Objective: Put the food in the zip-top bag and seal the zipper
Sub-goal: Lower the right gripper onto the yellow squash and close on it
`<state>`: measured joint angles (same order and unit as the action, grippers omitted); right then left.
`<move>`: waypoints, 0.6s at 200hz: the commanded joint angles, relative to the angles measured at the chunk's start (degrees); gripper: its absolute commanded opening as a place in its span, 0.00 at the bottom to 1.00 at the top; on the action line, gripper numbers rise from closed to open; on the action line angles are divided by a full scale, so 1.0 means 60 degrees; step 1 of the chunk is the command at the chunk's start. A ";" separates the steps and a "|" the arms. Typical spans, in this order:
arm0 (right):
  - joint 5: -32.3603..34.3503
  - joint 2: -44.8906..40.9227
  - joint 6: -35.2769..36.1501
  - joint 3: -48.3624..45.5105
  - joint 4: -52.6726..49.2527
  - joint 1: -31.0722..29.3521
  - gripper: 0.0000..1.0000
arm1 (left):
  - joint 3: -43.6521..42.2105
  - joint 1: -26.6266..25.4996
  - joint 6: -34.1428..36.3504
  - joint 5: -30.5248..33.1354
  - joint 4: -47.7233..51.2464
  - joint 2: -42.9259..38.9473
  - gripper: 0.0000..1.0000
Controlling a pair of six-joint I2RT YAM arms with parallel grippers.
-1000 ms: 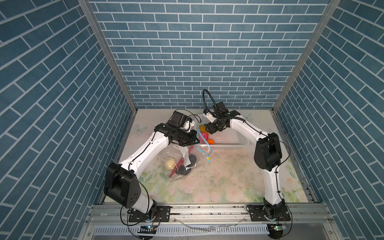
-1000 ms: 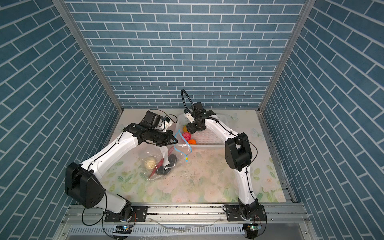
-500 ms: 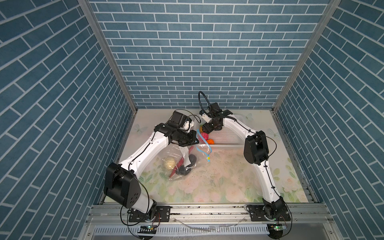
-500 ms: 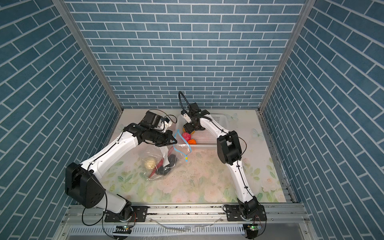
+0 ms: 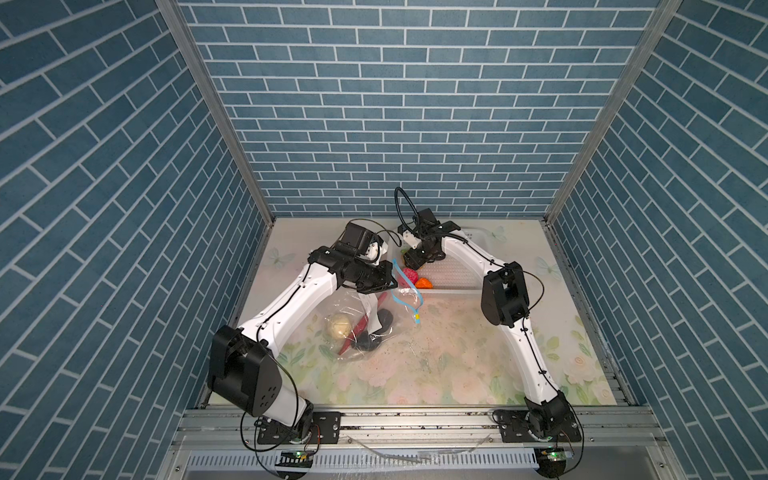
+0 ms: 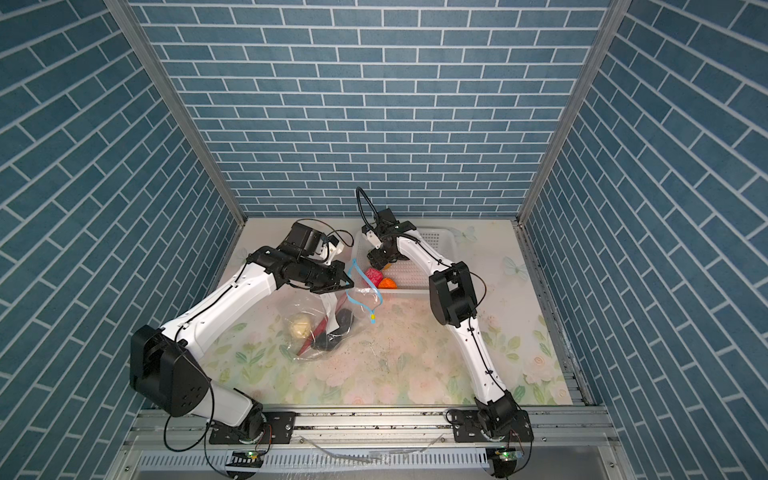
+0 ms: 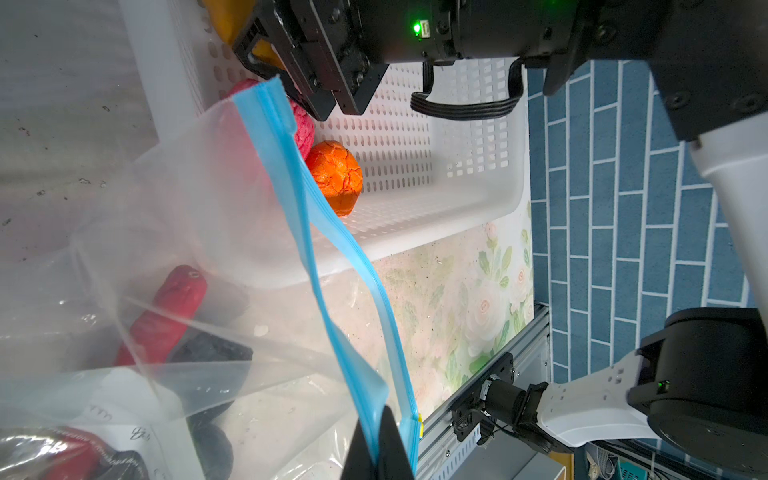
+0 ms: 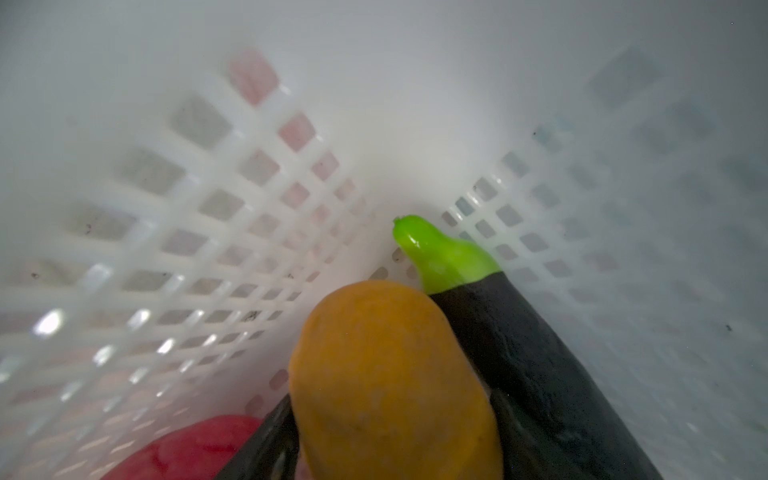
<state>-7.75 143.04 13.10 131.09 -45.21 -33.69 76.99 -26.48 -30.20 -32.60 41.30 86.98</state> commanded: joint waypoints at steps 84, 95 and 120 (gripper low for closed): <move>-0.0190 -0.0123 -0.0134 0.0437 -0.0232 0.0013 0.57 | -0.0183 0.0091 0.0100 0.0061 0.0087 -0.0332 0.00; -0.0177 -0.0184 -0.0288 0.0413 -0.0227 0.0010 0.56 | -0.0199 0.0088 0.0098 0.0057 0.0061 -0.0319 0.00; -0.0144 -0.0323 -0.0704 0.0280 -0.0251 0.0048 0.56 | -0.0243 0.0084 0.0067 0.0030 -0.0024 -0.0325 0.00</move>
<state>-8.12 143.04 11.64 131.20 -45.41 -33.69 76.64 -26.37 -30.20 -32.60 41.25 86.17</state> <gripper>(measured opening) 0.564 0.048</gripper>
